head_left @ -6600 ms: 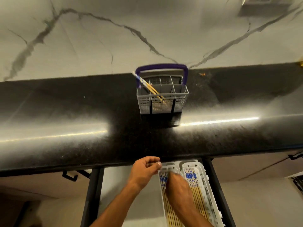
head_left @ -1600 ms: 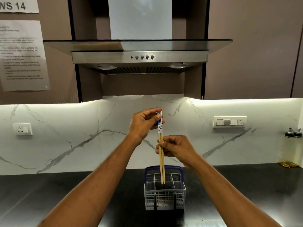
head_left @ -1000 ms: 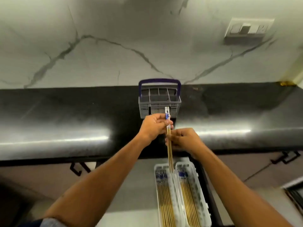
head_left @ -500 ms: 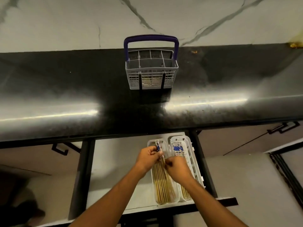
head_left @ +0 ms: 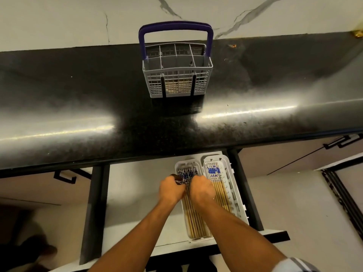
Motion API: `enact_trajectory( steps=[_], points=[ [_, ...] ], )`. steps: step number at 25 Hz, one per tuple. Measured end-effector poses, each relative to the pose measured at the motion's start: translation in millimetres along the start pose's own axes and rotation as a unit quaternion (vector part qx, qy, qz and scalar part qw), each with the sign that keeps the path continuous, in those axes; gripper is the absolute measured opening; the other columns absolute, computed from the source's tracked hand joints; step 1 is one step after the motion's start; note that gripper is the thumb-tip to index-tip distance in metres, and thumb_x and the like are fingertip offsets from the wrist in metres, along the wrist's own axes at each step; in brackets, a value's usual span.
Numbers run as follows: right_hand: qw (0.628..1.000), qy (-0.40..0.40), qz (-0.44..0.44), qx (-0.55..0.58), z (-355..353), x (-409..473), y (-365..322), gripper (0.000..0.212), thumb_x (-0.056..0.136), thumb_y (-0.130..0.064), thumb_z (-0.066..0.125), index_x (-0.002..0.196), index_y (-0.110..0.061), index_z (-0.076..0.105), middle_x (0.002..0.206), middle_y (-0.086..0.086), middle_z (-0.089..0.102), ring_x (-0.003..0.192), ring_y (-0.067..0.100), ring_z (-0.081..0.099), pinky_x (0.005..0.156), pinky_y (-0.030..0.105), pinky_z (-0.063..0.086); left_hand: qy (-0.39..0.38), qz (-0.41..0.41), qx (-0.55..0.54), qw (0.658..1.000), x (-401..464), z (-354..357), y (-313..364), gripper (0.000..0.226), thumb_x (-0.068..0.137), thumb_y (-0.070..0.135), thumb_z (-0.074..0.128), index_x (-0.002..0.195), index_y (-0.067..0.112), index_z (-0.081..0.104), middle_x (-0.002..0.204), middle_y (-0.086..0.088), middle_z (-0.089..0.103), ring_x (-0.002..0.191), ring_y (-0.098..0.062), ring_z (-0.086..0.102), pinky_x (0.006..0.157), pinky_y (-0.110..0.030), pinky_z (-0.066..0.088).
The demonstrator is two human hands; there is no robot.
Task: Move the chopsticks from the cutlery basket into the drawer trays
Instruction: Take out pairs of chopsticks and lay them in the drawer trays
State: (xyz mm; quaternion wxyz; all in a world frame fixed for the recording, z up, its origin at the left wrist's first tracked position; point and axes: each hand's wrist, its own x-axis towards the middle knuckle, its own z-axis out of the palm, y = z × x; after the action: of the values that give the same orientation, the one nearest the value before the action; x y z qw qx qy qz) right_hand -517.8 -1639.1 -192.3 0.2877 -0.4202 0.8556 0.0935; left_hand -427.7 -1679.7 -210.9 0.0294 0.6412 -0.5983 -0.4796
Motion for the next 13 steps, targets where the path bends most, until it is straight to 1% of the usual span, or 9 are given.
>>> enact_trajectory(
  steps=[2,4,6,8,13],
  points=[
    [1.0,-0.003,0.001,-0.013,3,4,-5,0.015,0.096,-0.011,0.056,0.108,-0.006,0.064,0.106,0.01,0.069,0.092,0.02,0.07,0.077,0.029,0.059,0.004,-0.009,-0.006,1.0,5,3,0,0.01,0.082,0.02,0.072,0.075,0.021,0.064,0.077,-0.007,0.073,0.069,-0.024,0.073,0.068,-0.041,0.063],
    [1.0,-0.01,0.004,-0.011,7,6,-7,0.016,0.096,-0.009,0.056,0.109,-0.007,0.064,0.107,0.01,0.069,0.095,0.021,0.069,0.08,0.031,0.059,0.005,-0.015,-0.024,1.0,7,4,-2,0.005,0.081,0.019,0.072,0.081,0.017,0.068,0.076,-0.007,0.074,0.067,-0.024,0.073,0.066,-0.042,0.063],
    [1.0,-0.025,0.006,-0.012,12,9,-8,0.016,0.095,-0.009,0.056,0.109,-0.007,0.064,0.108,0.009,0.07,0.096,0.022,0.069,0.081,0.032,0.06,0.004,-0.018,-0.03,0.999,10,5,-4,0.004,0.081,0.018,0.072,0.081,0.018,0.068,0.078,-0.007,0.074,0.068,-0.024,0.073,0.067,-0.042,0.063],
    [0.999,-0.041,0.012,-0.021,15,9,-10,0.017,0.095,-0.01,0.056,0.11,-0.007,0.063,0.108,0.009,0.069,0.096,0.023,0.069,0.08,0.032,0.06,0.0,-0.018,-0.023,1.0,10,4,-4,0.009,0.082,0.018,0.071,0.077,0.022,0.064,0.08,-0.007,0.074,0.069,-0.023,0.073,0.069,-0.041,0.063],
    [0.997,-0.057,0.011,-0.058,16,11,-13,0.023,0.093,-0.009,0.058,0.115,-0.006,0.062,0.112,0.011,0.067,0.099,0.025,0.068,0.081,0.037,0.061,-0.002,-0.016,-0.028,0.999,10,3,-5,0.009,0.083,0.015,0.07,0.081,0.022,0.064,0.082,-0.006,0.073,0.072,-0.022,0.072,0.072,-0.04,0.063]
  ],
)
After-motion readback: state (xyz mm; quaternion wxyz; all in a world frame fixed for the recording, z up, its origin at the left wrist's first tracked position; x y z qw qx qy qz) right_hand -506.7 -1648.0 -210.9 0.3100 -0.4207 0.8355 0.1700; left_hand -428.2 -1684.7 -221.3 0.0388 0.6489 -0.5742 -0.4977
